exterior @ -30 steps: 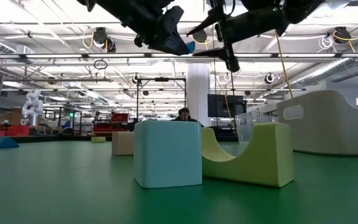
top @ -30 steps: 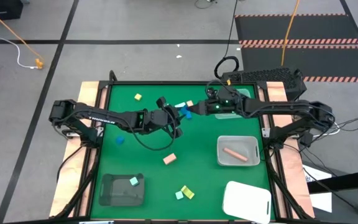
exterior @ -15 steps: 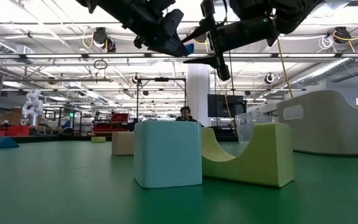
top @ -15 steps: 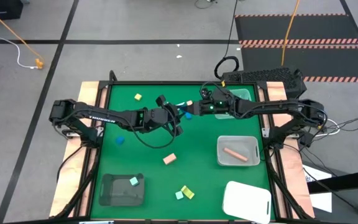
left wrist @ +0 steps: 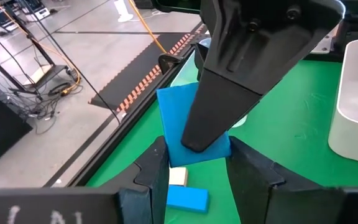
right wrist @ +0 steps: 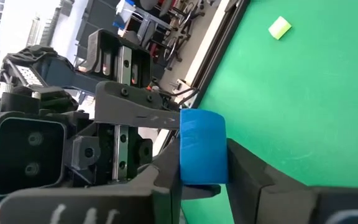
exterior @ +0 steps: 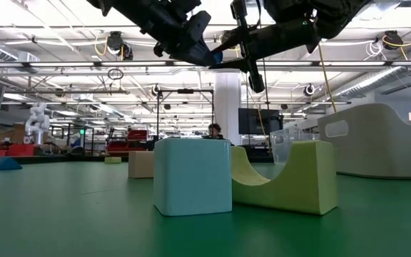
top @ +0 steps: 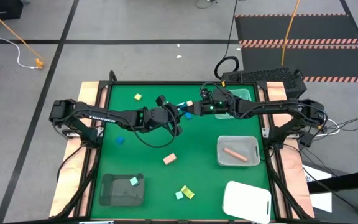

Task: Sort & place blocks by color
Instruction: Put the bottom right blue block into the white bin

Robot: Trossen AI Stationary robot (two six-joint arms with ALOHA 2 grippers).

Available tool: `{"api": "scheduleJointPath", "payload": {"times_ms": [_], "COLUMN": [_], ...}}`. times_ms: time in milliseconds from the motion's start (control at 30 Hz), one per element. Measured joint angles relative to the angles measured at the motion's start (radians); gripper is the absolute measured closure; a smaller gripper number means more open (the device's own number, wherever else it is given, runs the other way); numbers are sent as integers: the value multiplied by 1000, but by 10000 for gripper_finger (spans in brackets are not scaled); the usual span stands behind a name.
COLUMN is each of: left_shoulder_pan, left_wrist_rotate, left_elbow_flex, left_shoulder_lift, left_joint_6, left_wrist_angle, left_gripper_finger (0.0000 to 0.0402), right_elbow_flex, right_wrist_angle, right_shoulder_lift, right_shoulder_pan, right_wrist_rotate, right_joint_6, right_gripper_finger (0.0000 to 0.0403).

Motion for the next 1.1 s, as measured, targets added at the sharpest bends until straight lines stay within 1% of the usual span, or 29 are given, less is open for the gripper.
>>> {"api": "scheduleJointPath", "payload": {"times_ms": [67,233,300,400,500,600,633,733,867,1000,1100], "left_shoulder_pan": [0,0,0,0,0,0,0,1,15,39,53], "left_wrist_rotate": [1,-14,-17,-34,-38,-39,-39,-40,-40,-40,-33], "left_elbow_flex": [0,0,0,0,0,0,0,0,0,0,0], "left_shoulder_lift": [0,0,0,0,0,0,0,0,0,0,0], "left_joint_6": [-22,-86,-105,-132,-183,-258,-287,-382,-504,-647,-719], "left_wrist_angle": [1,5,4,-11,-72,-163,-199,-309,-476,-638,-737], "left_gripper_finger": [248,155,133,116,115,126,131,147,165,176,178], "right_elbow_flex": [0,0,0,0,0,0,0,0,1,1,1], "right_wrist_angle": [0,-18,-63,-179,-298,-384,-413,-476,-625,-864,-1061], "right_shoulder_lift": [0,-2,-13,-47,-101,-172,-199,-279,-384,-475,-522], "right_shoulder_pan": [-1,-24,-39,-66,-88,-96,-96,-95,-77,-28,24], "right_wrist_rotate": [-2,-29,-29,-39,-50,-53,-69,-153,-290,-396,-460], "right_joint_6": [-3,-43,-70,-119,-169,-226,-246,-269,-270,-269,-265], "right_gripper_finger": [331,331,331,331,331,331,331,331,331,331,331]}}
